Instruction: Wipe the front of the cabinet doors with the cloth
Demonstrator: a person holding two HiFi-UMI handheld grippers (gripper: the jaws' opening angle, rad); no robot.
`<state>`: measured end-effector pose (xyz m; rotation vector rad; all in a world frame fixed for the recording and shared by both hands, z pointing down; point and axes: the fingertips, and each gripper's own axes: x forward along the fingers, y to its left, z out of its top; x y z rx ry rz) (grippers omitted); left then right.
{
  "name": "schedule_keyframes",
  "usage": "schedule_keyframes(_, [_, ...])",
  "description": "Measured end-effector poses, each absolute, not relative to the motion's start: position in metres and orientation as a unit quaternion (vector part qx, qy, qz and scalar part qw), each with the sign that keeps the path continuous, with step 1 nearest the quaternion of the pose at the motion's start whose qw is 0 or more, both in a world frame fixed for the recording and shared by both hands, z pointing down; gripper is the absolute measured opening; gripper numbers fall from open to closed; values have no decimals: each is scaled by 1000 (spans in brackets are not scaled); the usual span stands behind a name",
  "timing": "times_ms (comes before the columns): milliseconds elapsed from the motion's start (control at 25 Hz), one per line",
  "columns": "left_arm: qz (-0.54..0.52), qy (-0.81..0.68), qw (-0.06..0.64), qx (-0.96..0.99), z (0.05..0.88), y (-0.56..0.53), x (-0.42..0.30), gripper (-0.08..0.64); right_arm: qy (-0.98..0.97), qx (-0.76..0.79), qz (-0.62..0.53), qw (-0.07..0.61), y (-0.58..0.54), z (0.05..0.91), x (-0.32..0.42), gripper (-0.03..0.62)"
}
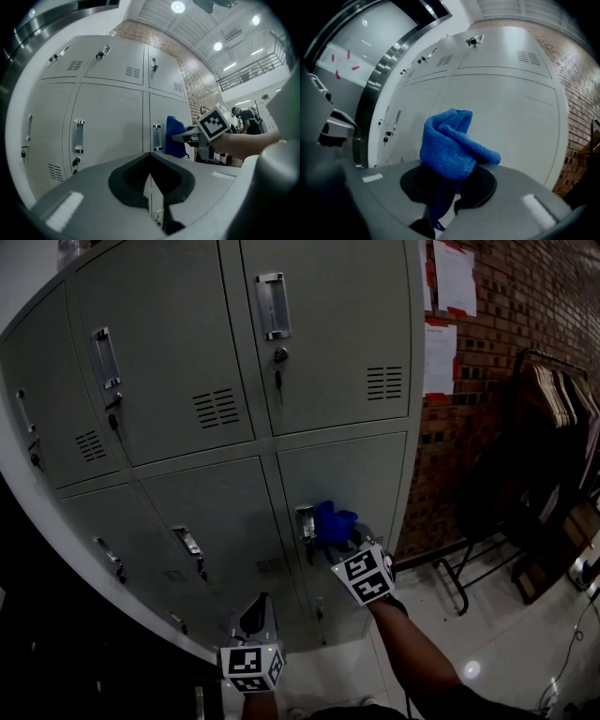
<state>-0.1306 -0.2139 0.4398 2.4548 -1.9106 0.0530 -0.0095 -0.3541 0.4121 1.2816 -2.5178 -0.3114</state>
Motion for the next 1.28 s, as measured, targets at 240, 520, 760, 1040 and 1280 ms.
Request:
schedule_keyframes(240, [15, -629, 17, 777, 441, -210, -151, 15, -884, 417, -107, 185, -359, 437, -52, 77])
schedule_keyframes(520, [16, -639, 20, 769, 443, -208, -165, 15, -881, 424, -100, 183, -369, 439, -46, 77])
schedule_keyframes(760, [13, -641, 23, 767, 443, -211, -167, 15, -859, 470, -82, 185, -376, 443, 7, 78])
schedule_keyframes(1040, [17, -633, 23, 774, 444, -213, -156, 15, -828, 523, -65, 191, -388, 451, 70, 78])
schedule_keyframes(1280, [19, -630, 15, 776, 442, -213, -148, 15, -802, 563, -57, 194, -396, 451, 115, 80])
